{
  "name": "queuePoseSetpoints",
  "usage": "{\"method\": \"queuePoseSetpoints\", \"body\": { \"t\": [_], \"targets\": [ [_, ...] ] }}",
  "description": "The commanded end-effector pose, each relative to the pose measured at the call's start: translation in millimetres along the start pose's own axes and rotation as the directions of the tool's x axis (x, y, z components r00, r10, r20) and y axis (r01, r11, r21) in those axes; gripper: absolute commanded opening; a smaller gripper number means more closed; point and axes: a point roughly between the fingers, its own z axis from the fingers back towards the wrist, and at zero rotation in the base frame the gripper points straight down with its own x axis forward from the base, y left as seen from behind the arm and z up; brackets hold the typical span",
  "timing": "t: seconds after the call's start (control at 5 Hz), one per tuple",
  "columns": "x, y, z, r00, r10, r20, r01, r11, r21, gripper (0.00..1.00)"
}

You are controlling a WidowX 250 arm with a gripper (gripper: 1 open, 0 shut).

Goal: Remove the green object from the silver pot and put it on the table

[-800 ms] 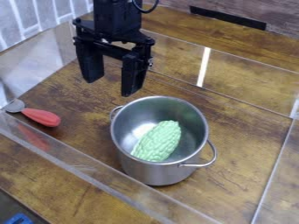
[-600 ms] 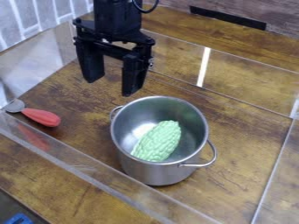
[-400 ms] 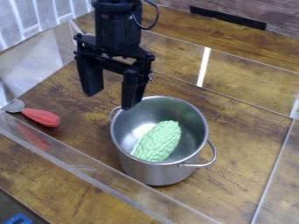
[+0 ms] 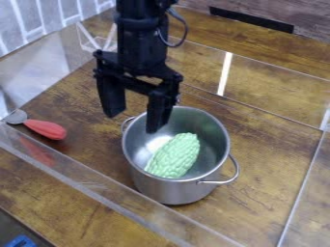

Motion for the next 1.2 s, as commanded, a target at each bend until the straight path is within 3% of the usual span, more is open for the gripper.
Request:
{"method": "queuePoseSetpoints", "body": {
  "t": [0.0,1.0],
  "targets": [
    [4.8,-9.7,-0.7,0.998,-0.021,0.061,0.020,1.000,0.006,1.00],
    [17.0,-35.8,-48.6,0.985,-0.075,0.155,0.072,0.997,0.022,1.00]
  ]
}}
